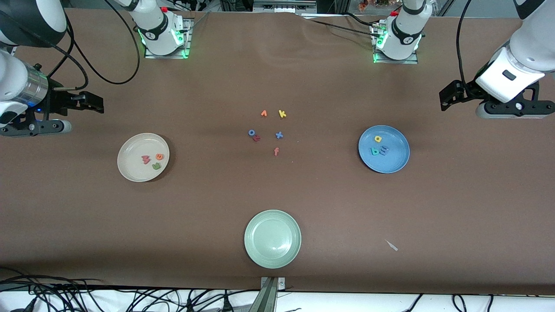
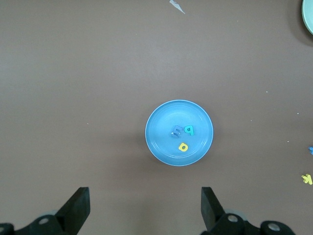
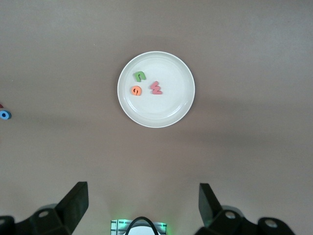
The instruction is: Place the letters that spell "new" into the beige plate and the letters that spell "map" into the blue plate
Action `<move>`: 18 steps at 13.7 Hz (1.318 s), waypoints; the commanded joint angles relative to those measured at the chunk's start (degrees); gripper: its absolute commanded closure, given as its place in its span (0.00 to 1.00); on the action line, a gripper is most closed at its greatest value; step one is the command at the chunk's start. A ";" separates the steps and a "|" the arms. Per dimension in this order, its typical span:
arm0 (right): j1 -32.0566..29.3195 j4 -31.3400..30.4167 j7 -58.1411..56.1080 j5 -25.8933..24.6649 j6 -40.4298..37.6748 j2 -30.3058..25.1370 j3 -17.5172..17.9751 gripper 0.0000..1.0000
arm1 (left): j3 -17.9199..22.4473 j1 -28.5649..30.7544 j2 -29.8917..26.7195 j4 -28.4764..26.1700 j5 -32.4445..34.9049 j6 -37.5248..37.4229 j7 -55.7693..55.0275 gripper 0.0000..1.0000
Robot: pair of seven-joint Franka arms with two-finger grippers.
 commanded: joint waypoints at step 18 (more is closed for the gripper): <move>-0.44 -1.28 2.49 -0.29 0.45 -0.91 1.92 0.00 | 0.53 -0.26 -0.66 -0.44 -1.25 0.54 0.61 0.00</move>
